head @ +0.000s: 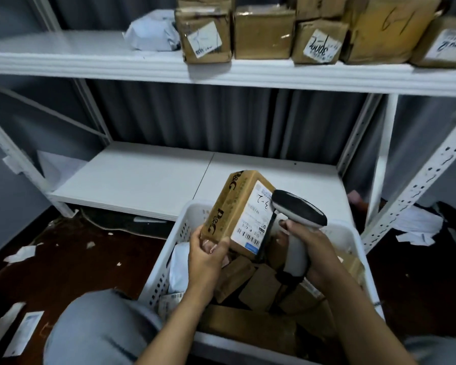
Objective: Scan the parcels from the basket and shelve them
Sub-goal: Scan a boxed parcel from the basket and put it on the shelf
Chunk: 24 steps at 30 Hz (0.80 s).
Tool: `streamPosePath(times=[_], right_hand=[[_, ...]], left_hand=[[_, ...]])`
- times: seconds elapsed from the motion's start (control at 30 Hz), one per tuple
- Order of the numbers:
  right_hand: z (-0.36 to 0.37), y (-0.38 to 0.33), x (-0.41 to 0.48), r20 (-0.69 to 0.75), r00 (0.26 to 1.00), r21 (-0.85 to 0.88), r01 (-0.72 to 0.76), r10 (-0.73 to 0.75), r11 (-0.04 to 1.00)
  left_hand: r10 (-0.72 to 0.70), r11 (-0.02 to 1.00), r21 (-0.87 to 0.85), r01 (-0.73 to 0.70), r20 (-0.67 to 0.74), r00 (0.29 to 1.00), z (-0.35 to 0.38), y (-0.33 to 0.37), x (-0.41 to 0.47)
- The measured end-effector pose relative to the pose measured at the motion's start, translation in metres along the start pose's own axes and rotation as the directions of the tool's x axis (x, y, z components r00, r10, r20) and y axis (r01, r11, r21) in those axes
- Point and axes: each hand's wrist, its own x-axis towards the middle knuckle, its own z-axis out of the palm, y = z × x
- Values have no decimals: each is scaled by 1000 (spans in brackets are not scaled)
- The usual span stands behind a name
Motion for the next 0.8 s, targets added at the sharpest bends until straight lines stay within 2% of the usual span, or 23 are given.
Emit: streamPosePath(times=[0.1, 0.27, 0.4, 0.5, 0.6, 0.7, 0.8], right_hand=[[2, -1, -10, 113, 993, 168, -63, 44, 984], [5, -3, -14, 237, 971, 230, -65, 9, 971], [6, -14, -22, 237, 968, 88, 59, -79, 994], [4, -21, -24, 225, 970, -13, 101, -95, 995], [2, -29, -25, 243, 965, -149, 132, -93, 980], [2, -35, -24, 195, 978, -325, 138, -77, 936], [0, -39, -24, 183, 979, -499, 167, -85, 850]], left_hand=[[-80, 984, -161, 83, 26, 996, 1, 4, -4], [-95, 976, -180, 122, 155, 983, -4, 10, -5], [-116, 987, -81, 136, 213, 970, -7, 19, -5], [-192, 972, -87, 219, 249, 949, -10, 23, -1], [-178, 979, -51, 199, 274, 945, -14, 27, 2], [-79, 997, 34, 75, 177, 981, -20, 30, 7], [-22, 999, 36, 21, 46, 999, -27, 34, 14]])
